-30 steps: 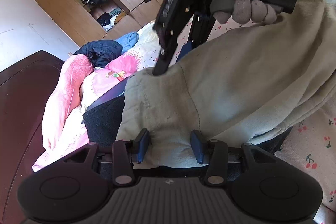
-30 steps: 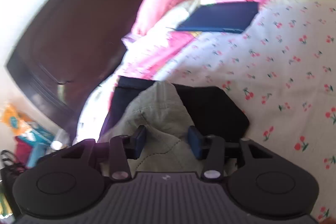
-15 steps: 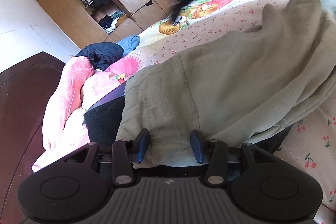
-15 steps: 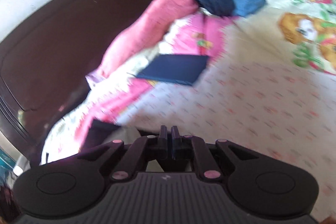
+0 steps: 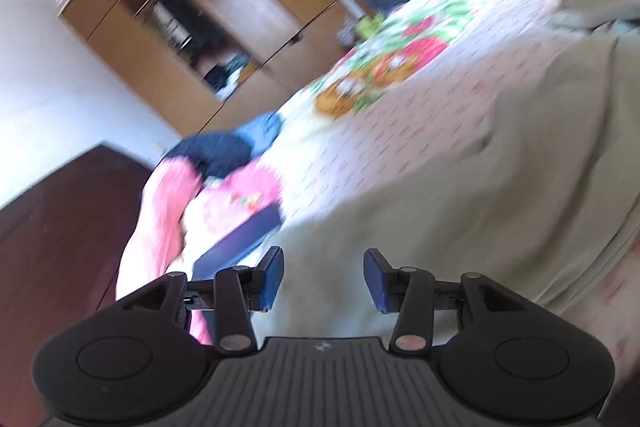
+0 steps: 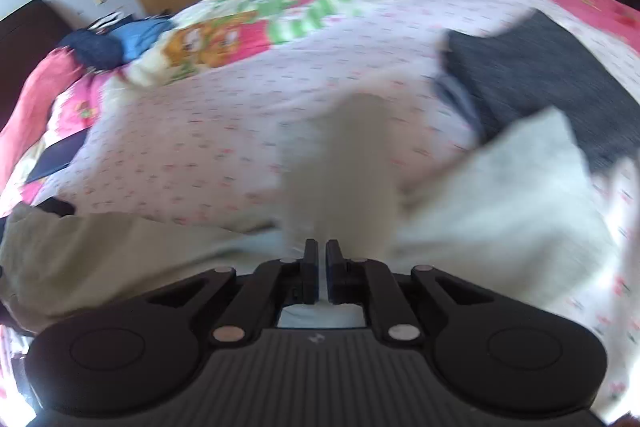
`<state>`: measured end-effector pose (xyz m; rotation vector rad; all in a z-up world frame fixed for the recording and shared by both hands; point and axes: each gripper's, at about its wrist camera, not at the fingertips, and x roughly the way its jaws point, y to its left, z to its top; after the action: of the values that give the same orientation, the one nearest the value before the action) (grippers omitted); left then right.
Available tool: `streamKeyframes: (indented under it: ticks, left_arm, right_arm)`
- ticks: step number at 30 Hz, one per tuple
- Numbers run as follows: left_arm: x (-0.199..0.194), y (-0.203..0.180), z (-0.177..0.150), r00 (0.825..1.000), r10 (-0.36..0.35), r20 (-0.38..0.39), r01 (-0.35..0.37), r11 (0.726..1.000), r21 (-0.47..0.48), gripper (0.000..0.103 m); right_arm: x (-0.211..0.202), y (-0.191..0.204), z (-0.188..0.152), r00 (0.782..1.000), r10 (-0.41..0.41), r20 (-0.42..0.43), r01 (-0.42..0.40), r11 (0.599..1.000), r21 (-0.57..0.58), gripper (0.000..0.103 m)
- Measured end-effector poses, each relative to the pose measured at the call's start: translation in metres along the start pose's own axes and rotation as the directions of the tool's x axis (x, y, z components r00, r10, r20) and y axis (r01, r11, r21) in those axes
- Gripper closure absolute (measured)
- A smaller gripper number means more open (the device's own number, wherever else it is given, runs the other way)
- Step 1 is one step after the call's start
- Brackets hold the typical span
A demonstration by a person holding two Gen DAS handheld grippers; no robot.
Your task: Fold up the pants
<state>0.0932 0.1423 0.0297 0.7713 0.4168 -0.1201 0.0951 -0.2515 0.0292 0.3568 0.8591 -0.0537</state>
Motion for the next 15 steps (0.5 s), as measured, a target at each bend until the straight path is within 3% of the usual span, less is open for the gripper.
streamKeyframes:
  ticks: [3, 6, 8, 11, 15]
  left_arm:
    - [-0.003, -0.020, 0.031, 0.994, -0.098, 0.041, 0.100, 0.993, -0.055, 0.044]
    - [0.002, -0.048, 0.061, 0.969, -0.237, 0.068, 0.244, 0.962, -0.121, 0.044]
    - [0.002, -0.073, 0.082, 0.942, -0.321, 0.100, 0.332, 0.934, -0.133, 0.044]
    - [-0.003, -0.111, 0.109, 0.899, -0.415, 0.137, 0.432, 0.893, -0.128, 0.044]
    - [-0.018, -0.150, 0.127, 0.859, -0.483, 0.167, 0.503, 0.857, -0.110, 0.044]
  right_arm:
    - [-0.009, -0.031, -0.008, 0.999, -0.007, 0.051, 0.001, 0.993, 0.121, 0.095]
    - [-0.009, -0.041, -0.006, 0.994, 0.026, 0.102, -0.042, 0.987, 0.158, 0.095]
    - [-0.005, -0.039, 0.004, 0.990, 0.040, 0.132, -0.056, 0.991, 0.118, 0.093]
    - [0.012, -0.030, 0.028, 0.988, 0.070, 0.138, -0.081, 0.994, 0.078, 0.073]
    - [0.031, 0.014, 0.049, 0.983, 0.101, 0.155, -0.085, 0.990, -0.109, 0.069]
